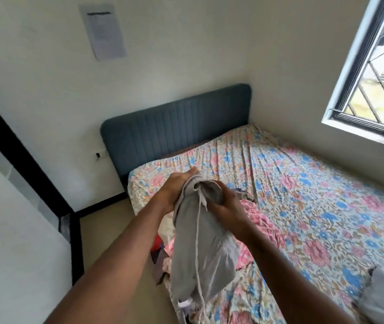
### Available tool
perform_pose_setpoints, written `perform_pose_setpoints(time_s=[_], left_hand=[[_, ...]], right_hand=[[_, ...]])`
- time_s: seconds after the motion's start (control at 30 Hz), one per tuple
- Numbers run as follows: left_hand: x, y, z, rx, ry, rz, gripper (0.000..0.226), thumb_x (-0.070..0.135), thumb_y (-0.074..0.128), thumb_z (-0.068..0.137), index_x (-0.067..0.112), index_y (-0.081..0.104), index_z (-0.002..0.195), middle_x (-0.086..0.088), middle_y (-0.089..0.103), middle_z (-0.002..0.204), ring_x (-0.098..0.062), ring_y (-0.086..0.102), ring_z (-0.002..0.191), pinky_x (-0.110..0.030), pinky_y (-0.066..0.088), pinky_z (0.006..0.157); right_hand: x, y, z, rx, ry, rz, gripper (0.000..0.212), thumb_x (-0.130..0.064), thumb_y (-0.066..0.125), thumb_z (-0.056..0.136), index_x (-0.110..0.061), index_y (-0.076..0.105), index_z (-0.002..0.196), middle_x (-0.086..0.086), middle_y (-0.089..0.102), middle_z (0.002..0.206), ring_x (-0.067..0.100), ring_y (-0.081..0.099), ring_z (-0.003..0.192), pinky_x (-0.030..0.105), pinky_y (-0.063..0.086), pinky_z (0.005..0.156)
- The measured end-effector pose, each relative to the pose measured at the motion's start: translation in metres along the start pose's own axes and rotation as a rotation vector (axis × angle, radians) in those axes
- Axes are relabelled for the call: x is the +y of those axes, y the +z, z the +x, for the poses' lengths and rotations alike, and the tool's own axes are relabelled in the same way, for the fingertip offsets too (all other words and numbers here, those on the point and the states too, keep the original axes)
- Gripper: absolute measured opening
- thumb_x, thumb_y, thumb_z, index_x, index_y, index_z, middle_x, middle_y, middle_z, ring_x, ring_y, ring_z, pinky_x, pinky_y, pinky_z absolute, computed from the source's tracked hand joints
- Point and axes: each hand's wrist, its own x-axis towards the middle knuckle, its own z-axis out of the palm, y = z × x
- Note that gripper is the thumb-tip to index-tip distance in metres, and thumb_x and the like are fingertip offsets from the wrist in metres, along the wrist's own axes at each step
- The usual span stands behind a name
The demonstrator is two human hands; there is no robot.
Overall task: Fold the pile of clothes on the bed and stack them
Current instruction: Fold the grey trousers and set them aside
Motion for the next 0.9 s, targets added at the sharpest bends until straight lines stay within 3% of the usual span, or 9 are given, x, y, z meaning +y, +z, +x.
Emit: perform_pose_setpoints(time_s=[0.07,0.13,0.27,0.37,0.47,0.53,0.67,0.8,0.9], left_hand=[[-0.009,-0.012,0.011,0.345,0.134,0.295,0.039,0.047,0.071,0.089,0.018,0.051,0.072,0.0,0.056,0.068,-0.02,0.054,0.067,-0.031,0.042,0.062],[-0.025,-0.02,0.005,0.561,0.181,0.3,0.043,0.046,0.072,0.087,0.02,0.043,0.069,0.0,0.051,0.063,-0.025,0.056,0.063,-0.035,0.043,0.059],[-0.085,-0.004,-0.03,0.314,0.041,0.26,0.05,0.055,0.068,0.089,0.015,0.052,0.065,0.0,0.051,0.05,-0.016,0.053,0.04,-0.026,0.042,0.046],[-0.134,0.014,-0.047,0.107,-0.172,0.209,0.057,0.07,0.066,0.082,0.013,0.063,0.076,-0.004,0.064,0.058,-0.02,0.059,0.047,-0.023,0.042,0.04],[-0.163,0.023,-0.046,0.008,-0.192,0.164,0.056,0.073,0.071,0.074,0.018,0.063,0.08,0.002,0.067,0.067,-0.015,0.061,0.055,-0.029,0.049,0.05],[-0.174,0.021,-0.043,-0.037,-0.162,0.247,0.046,0.066,0.078,0.069,0.025,0.063,0.081,0.007,0.068,0.076,-0.01,0.064,0.067,-0.026,0.05,0.062],[-0.203,0.013,-0.035,-0.023,-0.129,0.445,0.035,0.036,0.089,0.072,0.025,0.059,0.087,0.009,0.067,0.084,-0.003,0.062,0.075,-0.009,0.039,0.054],[-0.216,0.009,-0.028,0.024,-0.156,0.551,0.037,0.029,0.086,0.069,0.022,0.053,0.086,0.003,0.063,0.082,-0.011,0.057,0.07,-0.03,0.046,0.061],[-0.216,0.013,-0.025,0.008,-0.142,0.537,0.037,0.039,0.085,0.072,0.022,0.055,0.085,0.004,0.063,0.081,-0.013,0.058,0.071,-0.027,0.045,0.06]], right_hand=[[-0.003,0.011,0.009,0.13,0.108,0.016,0.021,-0.007,0.062,0.086,-0.02,0.075,0.096,-0.004,0.074,0.087,0.016,0.069,0.083,0.035,0.054,0.074],[-0.002,0.017,0.015,0.229,0.314,0.088,0.031,0.005,0.052,0.084,-0.018,0.073,0.087,0.0,0.072,0.075,0.021,0.066,0.071,0.037,0.052,0.064],[0.0,0.021,0.024,0.325,0.53,0.066,0.028,0.007,0.047,0.083,-0.011,0.068,0.078,0.007,0.063,0.062,0.022,0.059,0.057,0.031,0.047,0.05],[0.004,0.025,0.021,0.301,0.583,-0.057,0.022,0.004,0.05,0.076,-0.008,0.067,0.068,0.006,0.058,0.054,0.023,0.056,0.052,0.032,0.045,0.044],[0.003,0.024,0.015,0.283,0.607,-0.229,0.01,-0.007,0.062,0.074,-0.008,0.071,0.067,0.002,0.061,0.052,0.024,0.061,0.052,0.046,0.056,0.047],[-0.002,0.022,0.014,0.311,0.597,-0.328,0.009,-0.012,0.065,0.074,-0.007,0.07,0.069,0.005,0.062,0.057,0.024,0.06,0.054,0.041,0.056,0.051],[-0.013,0.012,0.019,0.332,0.556,-0.506,0.007,-0.018,0.07,0.077,-0.011,0.071,0.073,0.005,0.068,0.068,0.024,0.064,0.063,0.034,0.053,0.058],[-0.025,0.002,0.021,0.344,0.494,-0.609,0.008,-0.019,0.069,0.079,-0.015,0.073,0.084,0.005,0.069,0.079,0.027,0.066,0.076,0.038,0.056,0.067],[-0.033,-0.008,0.022,0.369,0.463,-0.55,0.008,-0.015,0.068,0.081,-0.018,0.072,0.087,0.004,0.068,0.084,0.024,0.066,0.075,0.036,0.055,0.065]])
